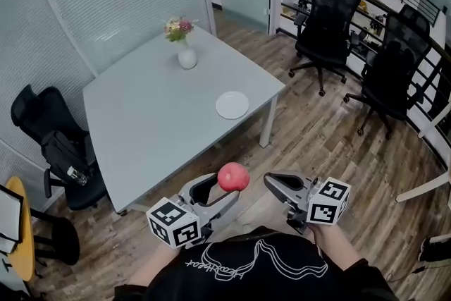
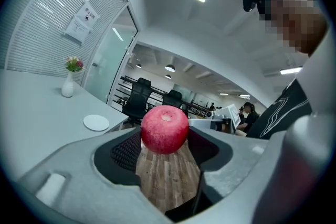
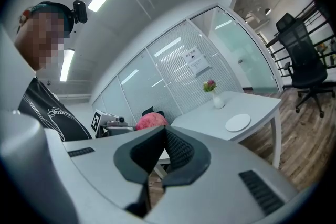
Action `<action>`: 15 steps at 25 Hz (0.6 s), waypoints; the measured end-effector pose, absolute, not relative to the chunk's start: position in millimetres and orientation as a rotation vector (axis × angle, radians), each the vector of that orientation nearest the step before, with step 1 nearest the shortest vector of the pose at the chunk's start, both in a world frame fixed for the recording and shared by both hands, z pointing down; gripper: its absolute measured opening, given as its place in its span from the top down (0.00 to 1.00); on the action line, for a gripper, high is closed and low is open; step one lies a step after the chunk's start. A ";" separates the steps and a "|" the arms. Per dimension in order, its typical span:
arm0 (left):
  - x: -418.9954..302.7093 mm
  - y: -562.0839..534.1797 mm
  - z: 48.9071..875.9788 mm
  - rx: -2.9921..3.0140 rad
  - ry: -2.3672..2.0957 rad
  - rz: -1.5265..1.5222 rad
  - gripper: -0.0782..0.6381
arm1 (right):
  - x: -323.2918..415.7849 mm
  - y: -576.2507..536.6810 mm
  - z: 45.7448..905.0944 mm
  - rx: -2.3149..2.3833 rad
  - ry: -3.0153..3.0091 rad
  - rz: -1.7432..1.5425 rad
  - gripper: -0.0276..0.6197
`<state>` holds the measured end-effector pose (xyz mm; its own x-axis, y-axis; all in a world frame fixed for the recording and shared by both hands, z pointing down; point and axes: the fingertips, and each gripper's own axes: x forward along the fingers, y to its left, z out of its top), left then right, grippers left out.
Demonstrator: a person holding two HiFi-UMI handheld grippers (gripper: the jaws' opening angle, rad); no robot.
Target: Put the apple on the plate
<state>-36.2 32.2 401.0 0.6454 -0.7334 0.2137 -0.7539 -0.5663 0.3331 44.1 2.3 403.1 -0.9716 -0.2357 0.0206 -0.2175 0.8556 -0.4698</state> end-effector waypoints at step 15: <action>-18.7 -53.4 391.2 2.501 -1.202 0.046 0.49 | 59.8 -81.4 389.9 -0.366 2.974 -0.675 0.94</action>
<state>-18.7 -53.4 391.2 0.6370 -0.7486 0.1838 -0.7604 -0.5711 0.3093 59.8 -81.4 389.9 -0.9692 -0.2457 -0.0153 -0.2150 0.8752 -0.4333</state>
